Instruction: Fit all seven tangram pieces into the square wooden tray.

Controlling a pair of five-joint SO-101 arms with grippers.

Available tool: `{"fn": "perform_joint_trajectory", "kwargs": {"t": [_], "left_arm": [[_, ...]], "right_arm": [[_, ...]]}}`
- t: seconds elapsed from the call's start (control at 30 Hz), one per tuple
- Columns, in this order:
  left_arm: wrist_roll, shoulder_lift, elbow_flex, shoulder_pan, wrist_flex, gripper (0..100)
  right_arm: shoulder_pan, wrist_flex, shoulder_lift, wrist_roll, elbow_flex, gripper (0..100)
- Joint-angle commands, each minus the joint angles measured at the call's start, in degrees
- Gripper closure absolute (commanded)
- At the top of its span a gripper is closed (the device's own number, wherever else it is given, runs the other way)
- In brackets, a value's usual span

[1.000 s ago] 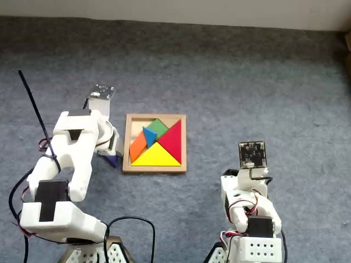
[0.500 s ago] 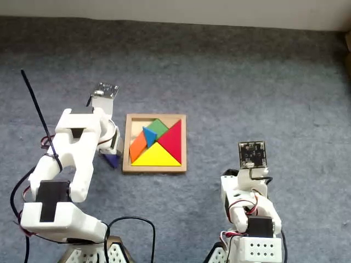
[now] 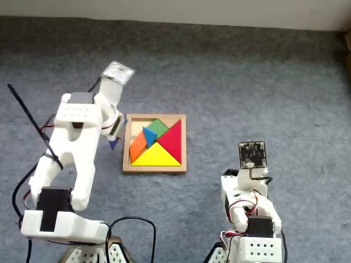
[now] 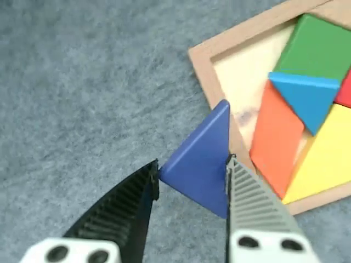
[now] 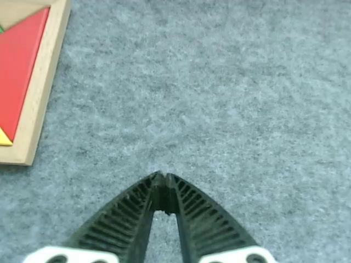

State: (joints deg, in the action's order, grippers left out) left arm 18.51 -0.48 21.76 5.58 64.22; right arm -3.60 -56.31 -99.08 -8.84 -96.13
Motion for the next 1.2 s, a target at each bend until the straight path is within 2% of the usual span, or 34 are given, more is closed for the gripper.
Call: {"fn": "perform_joint_trajectory", "kwargs": {"t": [0.0,0.2,0.33,0.63,0.87,1.17], "left_arm": [[3.2,-2.4,-2.9,-5.8,-0.1,85],[4.2,-1.9,-3.0,-9.5,-3.9,85],[4.0,3.0,-7.6,-9.9,-3.2,79],[4.2,15.6,-26.7,-9.5,8.4,76],[4.3,15.7,-34.7,-5.8,13.8,76],[4.3,16.3,-34.5,1.6,13.7,77]], "right_arm": [[0.7,0.2,-0.8,0.4,-8.4,99.3],[0.7,0.2,-0.8,0.4,-8.4,99.3],[0.7,0.2,-0.8,0.4,-8.4,99.3],[0.7,0.2,-0.8,0.4,-8.4,99.3],[0.7,0.2,-0.8,0.4,-8.4,99.3],[0.7,0.2,-0.8,0.4,-8.4,99.3]]}}
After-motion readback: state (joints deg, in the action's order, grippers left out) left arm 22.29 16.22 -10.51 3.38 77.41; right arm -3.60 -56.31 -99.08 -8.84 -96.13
